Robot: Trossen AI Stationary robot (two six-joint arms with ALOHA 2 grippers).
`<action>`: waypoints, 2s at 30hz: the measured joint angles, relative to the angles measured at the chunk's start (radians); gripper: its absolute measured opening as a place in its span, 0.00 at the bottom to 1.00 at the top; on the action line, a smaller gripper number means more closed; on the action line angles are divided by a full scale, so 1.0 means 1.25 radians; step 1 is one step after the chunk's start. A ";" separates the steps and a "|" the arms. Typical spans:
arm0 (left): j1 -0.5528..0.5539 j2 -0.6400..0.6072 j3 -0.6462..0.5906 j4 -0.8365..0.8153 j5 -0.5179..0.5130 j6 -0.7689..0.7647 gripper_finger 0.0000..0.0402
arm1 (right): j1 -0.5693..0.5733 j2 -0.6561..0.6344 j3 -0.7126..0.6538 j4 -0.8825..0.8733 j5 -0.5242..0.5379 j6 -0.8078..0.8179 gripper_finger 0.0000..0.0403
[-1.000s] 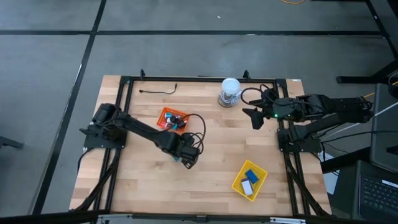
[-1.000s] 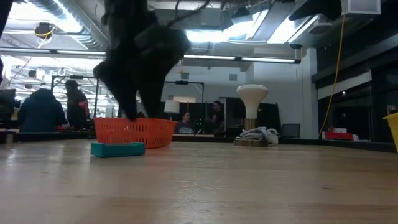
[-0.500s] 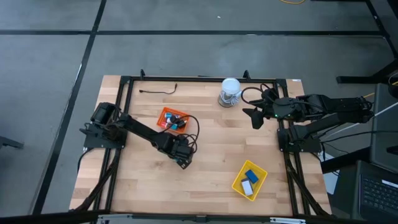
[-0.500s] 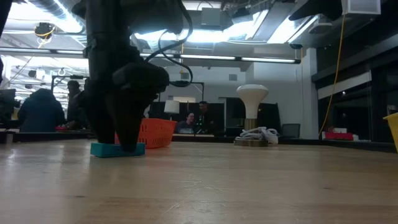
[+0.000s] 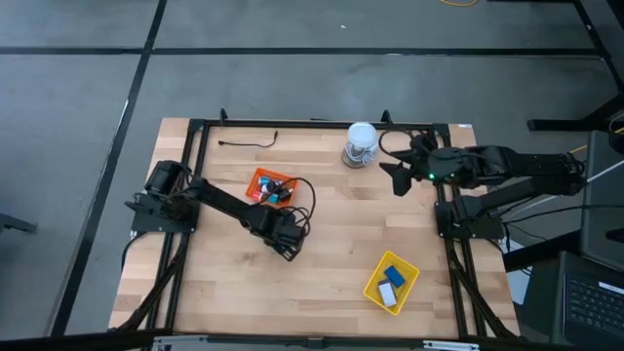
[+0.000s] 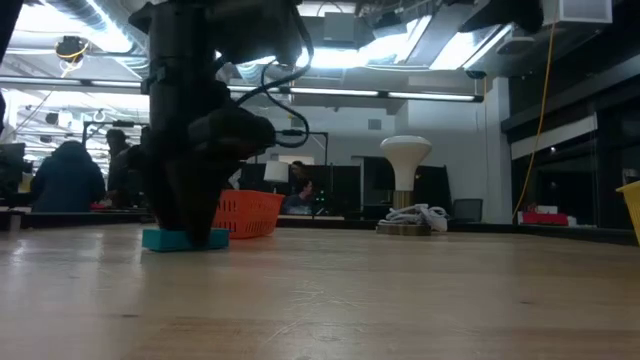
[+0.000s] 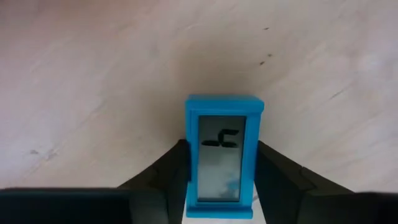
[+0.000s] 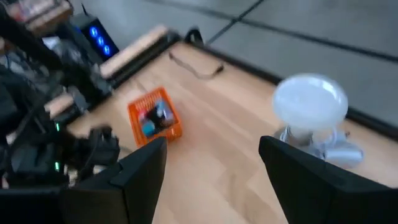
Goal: Pick & Place Office items
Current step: Put the light blue digital clock into the yellow basket, then return to Home Position
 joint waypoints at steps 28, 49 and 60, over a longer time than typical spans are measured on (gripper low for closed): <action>0.133 0.282 0.512 0.811 0.289 0.339 0.32 | -0.070 -0.235 0.000 0.163 0.076 -0.179 0.66; 0.073 0.611 0.984 0.447 0.380 0.409 0.53 | -0.069 -0.233 0.000 0.149 0.031 -0.171 0.66; 0.101 0.496 0.986 0.445 0.319 0.492 0.76 | -0.069 -0.233 0.000 0.152 0.029 -0.171 0.66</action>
